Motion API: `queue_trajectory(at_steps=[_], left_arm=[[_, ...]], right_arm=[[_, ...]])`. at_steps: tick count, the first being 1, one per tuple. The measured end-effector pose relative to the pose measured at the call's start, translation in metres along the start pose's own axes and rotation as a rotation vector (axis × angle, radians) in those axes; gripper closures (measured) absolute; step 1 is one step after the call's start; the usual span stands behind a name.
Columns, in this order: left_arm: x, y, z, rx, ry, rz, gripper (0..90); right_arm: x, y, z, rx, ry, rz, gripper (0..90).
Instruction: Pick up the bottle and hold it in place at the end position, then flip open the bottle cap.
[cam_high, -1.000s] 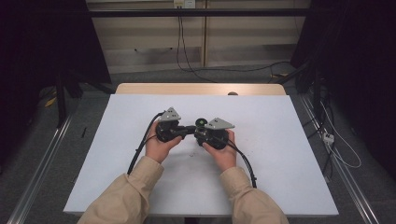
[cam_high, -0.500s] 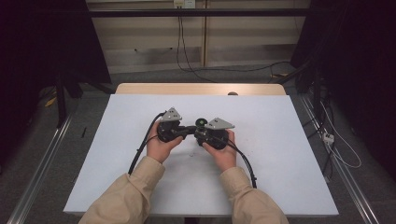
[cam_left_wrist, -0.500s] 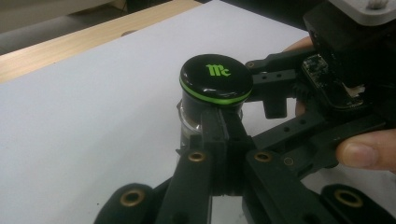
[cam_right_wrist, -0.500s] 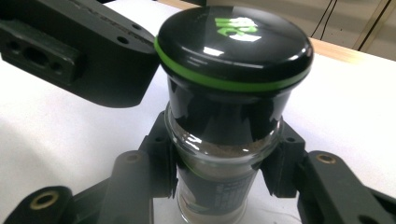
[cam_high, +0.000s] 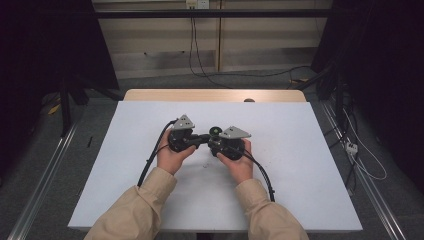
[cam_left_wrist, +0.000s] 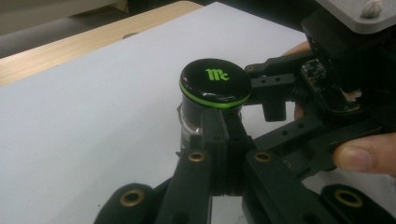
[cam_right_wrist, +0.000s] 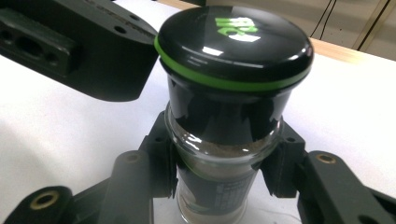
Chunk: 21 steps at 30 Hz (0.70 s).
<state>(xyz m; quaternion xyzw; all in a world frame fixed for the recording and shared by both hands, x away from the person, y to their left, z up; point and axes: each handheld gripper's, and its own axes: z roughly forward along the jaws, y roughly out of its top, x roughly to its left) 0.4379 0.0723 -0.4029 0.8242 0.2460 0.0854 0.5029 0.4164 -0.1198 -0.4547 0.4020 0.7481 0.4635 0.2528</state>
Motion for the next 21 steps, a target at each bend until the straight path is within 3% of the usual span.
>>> queue_trajectory(at_steps=[21], left_arm=[[-0.0006,0.0004,0.0003,0.001,0.004,-0.001,90.0]], right_arm=[[-0.0002,-0.0001,0.0001,0.0,0.001,0.003,53.6]])
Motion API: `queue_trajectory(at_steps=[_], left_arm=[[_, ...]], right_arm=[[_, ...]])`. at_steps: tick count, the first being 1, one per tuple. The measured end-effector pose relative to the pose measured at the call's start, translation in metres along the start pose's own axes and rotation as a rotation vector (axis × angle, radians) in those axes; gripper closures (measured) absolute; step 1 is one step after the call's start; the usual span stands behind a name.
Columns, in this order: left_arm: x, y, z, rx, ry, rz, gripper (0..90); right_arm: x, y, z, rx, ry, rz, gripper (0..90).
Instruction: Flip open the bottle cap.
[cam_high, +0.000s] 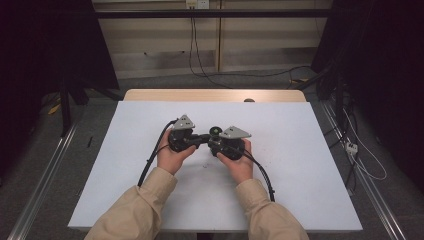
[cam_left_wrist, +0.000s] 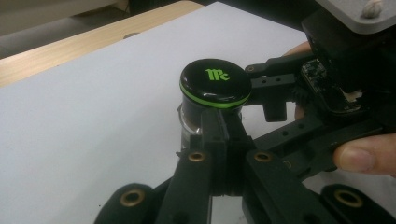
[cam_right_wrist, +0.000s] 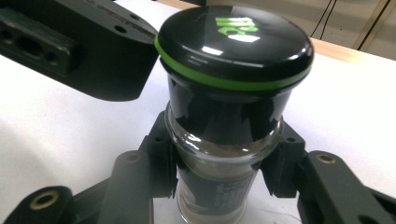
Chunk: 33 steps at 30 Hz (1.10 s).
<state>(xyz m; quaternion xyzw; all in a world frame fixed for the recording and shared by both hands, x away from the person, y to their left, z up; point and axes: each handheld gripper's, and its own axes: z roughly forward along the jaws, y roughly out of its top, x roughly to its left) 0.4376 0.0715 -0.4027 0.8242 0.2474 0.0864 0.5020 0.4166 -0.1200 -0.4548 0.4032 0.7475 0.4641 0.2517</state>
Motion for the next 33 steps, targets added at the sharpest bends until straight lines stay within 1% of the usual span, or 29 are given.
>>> queue_trajectory(at_steps=[7,10,11,33], left_arm=[[-0.0002,0.0003,0.0003,-0.001,-0.001,-0.004,90.0],[-0.0005,0.0009,0.0003,0.005,0.004,-0.002,90.0],[-0.0002,0.0011,0.0003,0.005,0.005,0.005,90.0],[-0.0015,0.0014,0.0006,0.005,0.017,0.008,90.0]], right_arm=[[-0.0001,-0.0001,0.0001,-0.001,0.001,0.002,53.6],[-0.0002,-0.0002,0.0002,-0.002,-0.001,0.003,53.6],[-0.0003,-0.0002,0.0002,-0.002,0.0,0.004,53.6],[-0.0009,-0.0003,0.0003,-0.002,0.002,0.004,53.6]])
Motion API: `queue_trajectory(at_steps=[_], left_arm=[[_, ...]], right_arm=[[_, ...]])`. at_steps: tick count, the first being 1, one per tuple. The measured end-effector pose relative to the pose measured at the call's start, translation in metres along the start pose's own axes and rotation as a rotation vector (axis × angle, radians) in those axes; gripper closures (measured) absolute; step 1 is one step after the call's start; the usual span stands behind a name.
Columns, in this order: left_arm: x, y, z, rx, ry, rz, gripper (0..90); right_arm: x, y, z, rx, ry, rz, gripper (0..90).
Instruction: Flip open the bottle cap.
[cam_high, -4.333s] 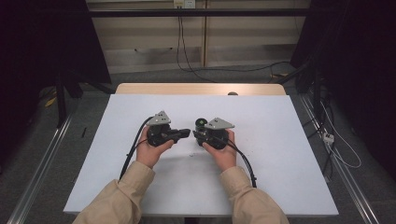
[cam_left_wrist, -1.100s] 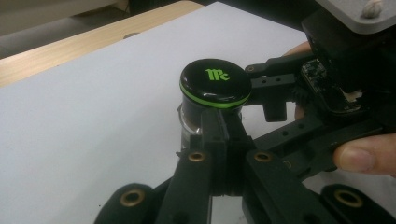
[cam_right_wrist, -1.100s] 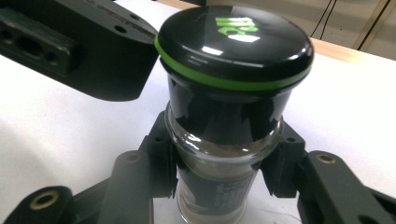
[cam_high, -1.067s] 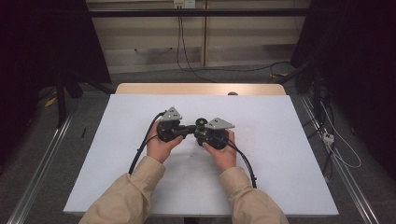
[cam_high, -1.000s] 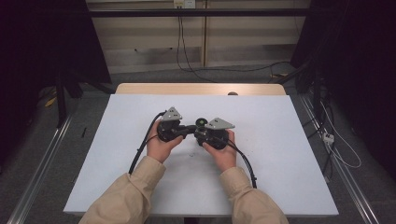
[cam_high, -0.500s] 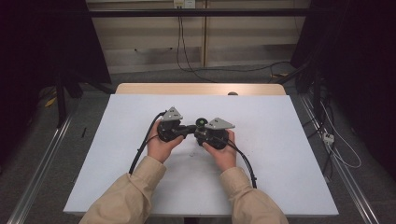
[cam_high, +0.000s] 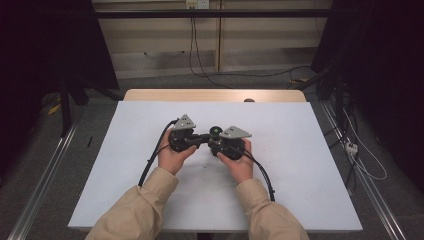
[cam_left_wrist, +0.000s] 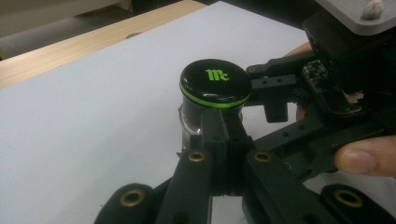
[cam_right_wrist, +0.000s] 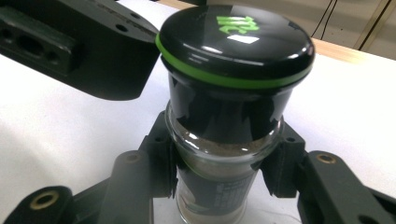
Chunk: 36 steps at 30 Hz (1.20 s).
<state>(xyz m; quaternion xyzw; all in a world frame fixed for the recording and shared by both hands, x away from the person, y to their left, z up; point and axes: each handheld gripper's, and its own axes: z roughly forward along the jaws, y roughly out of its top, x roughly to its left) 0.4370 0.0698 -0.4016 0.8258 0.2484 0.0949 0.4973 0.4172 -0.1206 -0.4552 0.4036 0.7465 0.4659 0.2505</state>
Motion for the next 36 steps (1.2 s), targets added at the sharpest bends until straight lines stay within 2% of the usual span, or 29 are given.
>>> queue_trajectory(at_steps=[36], left_arm=[[-0.0029,0.0012,-0.0001,0.008,0.012,-0.001,90.0]], right_arm=[[0.0001,0.0,0.0003,-0.001,0.001,-0.003,53.6]])
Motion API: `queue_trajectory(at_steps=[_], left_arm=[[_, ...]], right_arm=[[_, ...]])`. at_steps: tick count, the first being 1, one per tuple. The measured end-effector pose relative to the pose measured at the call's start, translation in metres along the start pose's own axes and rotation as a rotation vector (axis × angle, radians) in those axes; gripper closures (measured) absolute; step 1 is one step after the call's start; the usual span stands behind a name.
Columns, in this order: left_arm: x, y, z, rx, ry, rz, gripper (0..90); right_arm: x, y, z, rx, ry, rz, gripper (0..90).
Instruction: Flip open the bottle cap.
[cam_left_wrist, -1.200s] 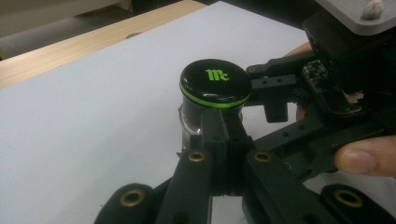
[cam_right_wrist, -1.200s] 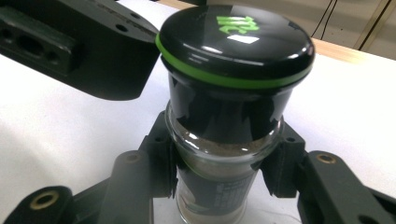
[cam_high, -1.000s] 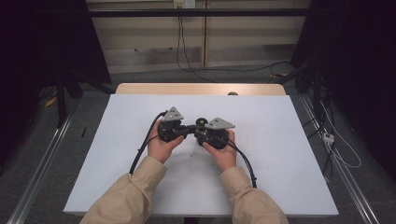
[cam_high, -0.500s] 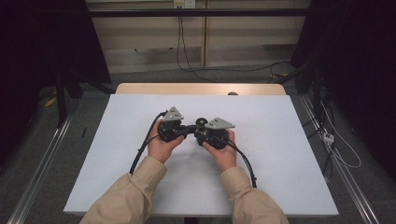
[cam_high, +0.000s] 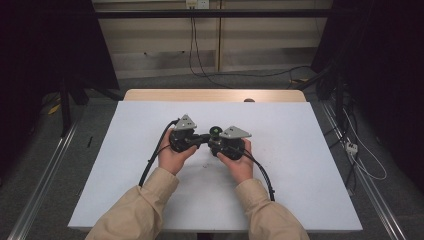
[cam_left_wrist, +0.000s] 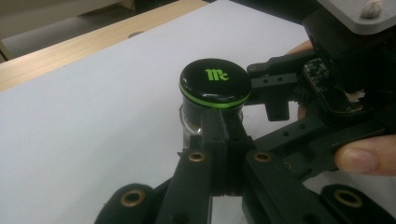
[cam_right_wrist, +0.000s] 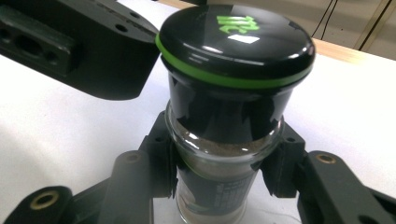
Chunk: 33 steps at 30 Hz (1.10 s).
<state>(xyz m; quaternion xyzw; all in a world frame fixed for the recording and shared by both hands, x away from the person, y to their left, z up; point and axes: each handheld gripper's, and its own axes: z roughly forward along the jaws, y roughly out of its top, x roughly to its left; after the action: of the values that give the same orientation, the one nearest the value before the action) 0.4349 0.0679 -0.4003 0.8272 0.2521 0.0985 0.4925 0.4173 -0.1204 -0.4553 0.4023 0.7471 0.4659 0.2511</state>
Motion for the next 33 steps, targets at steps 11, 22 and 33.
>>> queue_trajectory(at_steps=[11,22,33], left_arm=[[0.001,0.001,0.0,0.005,0.007,0.013,90.0],[0.0,0.001,0.0,0.002,0.008,0.011,90.0],[-0.008,0.018,-0.002,0.012,0.025,0.058,90.0]], right_arm=[[0.0,0.0,0.0,0.0,0.001,0.002,53.7],[-0.001,0.0,0.0,0.0,0.003,0.003,53.6],[0.0,0.0,0.0,0.003,0.0,0.001,53.7]])
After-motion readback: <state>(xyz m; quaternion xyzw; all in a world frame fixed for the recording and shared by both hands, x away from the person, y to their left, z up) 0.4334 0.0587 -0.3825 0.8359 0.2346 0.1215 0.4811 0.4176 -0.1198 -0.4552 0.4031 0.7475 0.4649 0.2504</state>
